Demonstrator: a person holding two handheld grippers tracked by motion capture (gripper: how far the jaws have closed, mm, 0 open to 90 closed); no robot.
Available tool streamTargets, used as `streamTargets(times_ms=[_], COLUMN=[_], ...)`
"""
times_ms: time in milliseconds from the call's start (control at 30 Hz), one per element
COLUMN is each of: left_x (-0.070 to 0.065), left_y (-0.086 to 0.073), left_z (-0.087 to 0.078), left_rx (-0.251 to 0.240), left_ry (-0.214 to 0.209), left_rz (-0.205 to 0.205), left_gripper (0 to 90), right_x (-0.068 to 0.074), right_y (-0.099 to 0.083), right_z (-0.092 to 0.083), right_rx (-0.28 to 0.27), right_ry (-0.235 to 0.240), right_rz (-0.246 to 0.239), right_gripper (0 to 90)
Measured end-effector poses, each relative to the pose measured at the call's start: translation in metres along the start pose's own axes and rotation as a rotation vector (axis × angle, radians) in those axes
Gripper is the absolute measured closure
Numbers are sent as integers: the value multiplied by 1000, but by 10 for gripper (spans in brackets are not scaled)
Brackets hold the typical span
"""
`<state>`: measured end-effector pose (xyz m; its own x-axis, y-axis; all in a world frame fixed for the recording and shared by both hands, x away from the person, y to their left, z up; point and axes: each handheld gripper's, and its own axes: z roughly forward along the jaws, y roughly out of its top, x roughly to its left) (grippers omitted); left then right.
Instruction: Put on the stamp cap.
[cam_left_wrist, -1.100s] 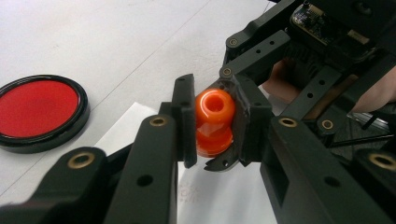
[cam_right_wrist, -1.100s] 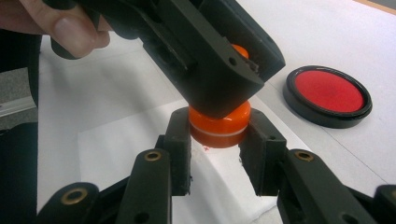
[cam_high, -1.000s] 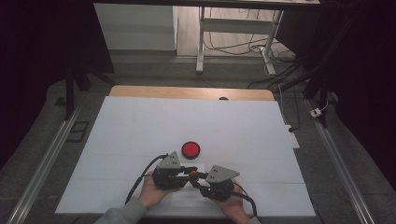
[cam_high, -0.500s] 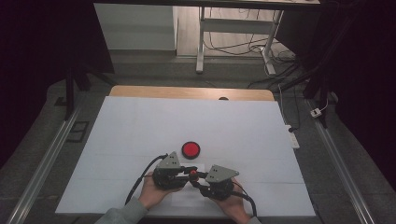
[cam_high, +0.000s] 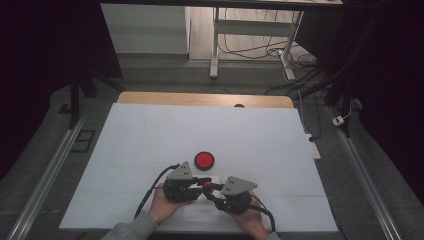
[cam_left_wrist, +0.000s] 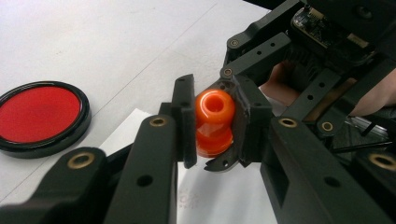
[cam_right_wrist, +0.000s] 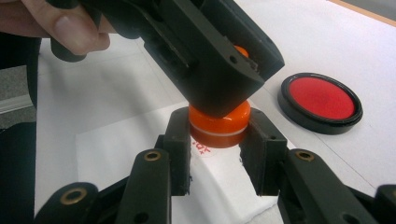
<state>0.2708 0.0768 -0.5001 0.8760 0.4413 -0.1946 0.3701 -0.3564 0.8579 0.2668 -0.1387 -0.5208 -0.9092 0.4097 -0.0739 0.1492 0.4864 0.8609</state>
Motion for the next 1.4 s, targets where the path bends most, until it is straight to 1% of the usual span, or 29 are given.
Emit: streamTargets(times_ms=[167, 267, 400, 567, 633, 667, 733, 767, 833, 900, 1133, 1200, 1233, 1333, 1400], left_x=[0, 0, -1, -1, -1, -1, 0, 0, 1, 1, 5, 6, 7, 8, 8], left_y=[1, 1, 3, 4, 5, 5, 5, 5, 5, 6, 6, 6, 6, 7, 7], left_z=[0, 0, -1, -4, -4, -5, -6, -6, -8, -9, -14, -15, -15, -17, -18], left_rx=[-1, 0, -5, -15, -16, -14, -15, -16, -16, -16, -23, -23, -25, -27, -27], left_ry=[5, 6, 2, 2, 1, 1, 3, 3, 5, 8, 15, 18, 18, 19, 23], left_rz=[7, 13, 11, 10, 10, 10, 8, 6, 9, 11, 0, -6, -8, -14, -12], left_gripper=[723, 722, 721, 722, 722, 722, 722, 722, 721, 722, 722, 722, 722, 721, 721], right_x=[0, -2, -3, -6, -6, -7, -7, -8, -9, -10, -18, -21, -22, -26, -29], right_y=[0, 0, 2, 1, 0, 0, -1, -1, -1, -3, -9, -12, -13, -16, -18], right_z=[0, 0, -1, -4, -4, -5, -4, -5, -6, -7, -16, -21, -24, -32, -37], right_rx=[-2, -5, -20, -21, -27, -18, -26, -17, -17, -26, 13, 22, 13, 17, 16], right_ry=[-2, 8, 6, 5, 6, 4, 6, 4, 8, 3, -20, -40, -42, -76, -87], right_rz=[6, 17, 30, 37, 43, 41, 49, 46, 50, 57, 65, 70, 83, 92, 95], right_gripper=[638, 629, 571, 513, 504, 500, 492, 490, 480, 473, 443, 435, 432, 421, 418])
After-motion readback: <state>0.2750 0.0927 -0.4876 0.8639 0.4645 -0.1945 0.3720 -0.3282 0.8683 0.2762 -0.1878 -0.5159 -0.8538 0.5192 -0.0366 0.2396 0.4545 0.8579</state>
